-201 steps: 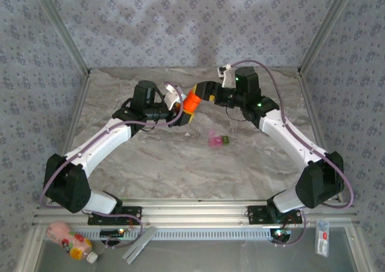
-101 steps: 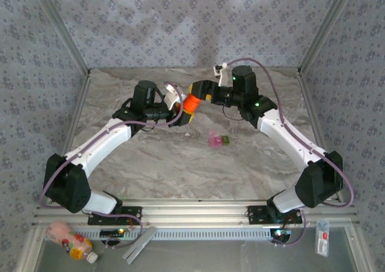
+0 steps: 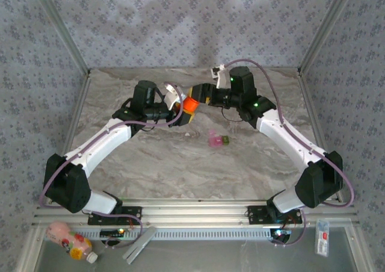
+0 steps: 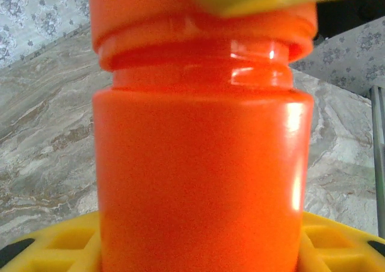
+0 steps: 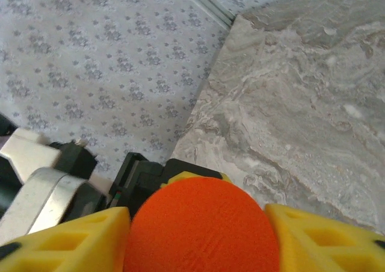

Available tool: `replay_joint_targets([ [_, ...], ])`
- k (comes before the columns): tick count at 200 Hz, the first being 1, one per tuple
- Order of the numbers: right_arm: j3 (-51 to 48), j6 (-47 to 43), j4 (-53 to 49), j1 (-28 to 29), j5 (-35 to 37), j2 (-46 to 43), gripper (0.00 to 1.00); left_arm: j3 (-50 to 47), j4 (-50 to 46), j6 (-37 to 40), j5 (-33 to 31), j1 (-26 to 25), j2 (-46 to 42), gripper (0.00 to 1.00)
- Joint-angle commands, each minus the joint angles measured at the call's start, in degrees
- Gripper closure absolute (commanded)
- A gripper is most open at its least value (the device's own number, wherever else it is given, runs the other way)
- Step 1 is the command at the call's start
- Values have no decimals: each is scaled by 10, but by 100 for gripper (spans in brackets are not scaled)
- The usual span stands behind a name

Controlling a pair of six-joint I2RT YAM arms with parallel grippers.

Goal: Sort the pills into containers

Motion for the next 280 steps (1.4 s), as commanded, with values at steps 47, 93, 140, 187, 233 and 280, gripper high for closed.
replay_joint_targets([
  [47,26,-49,-1,-10,-26,-1,61,10,17,2,10,0,-6,100],
  [93,34,-130,19,-45,-29,-27,62,4,22,1,11,0,-7,100],
  [140,19,-149,-51,-93,57,-34,60,-2,29,-3,7,0,-10,100],
  [187,-36,-196,-114,-149,287,6,59,-23,57,-28,-12,0,-25,100],
  [233,-68,-182,-95,-177,378,97,60,-59,87,-53,-35,-1,-63,100],
  [280,-59,-165,-124,-179,436,181,61,-73,86,-58,-44,0,-88,100],
])
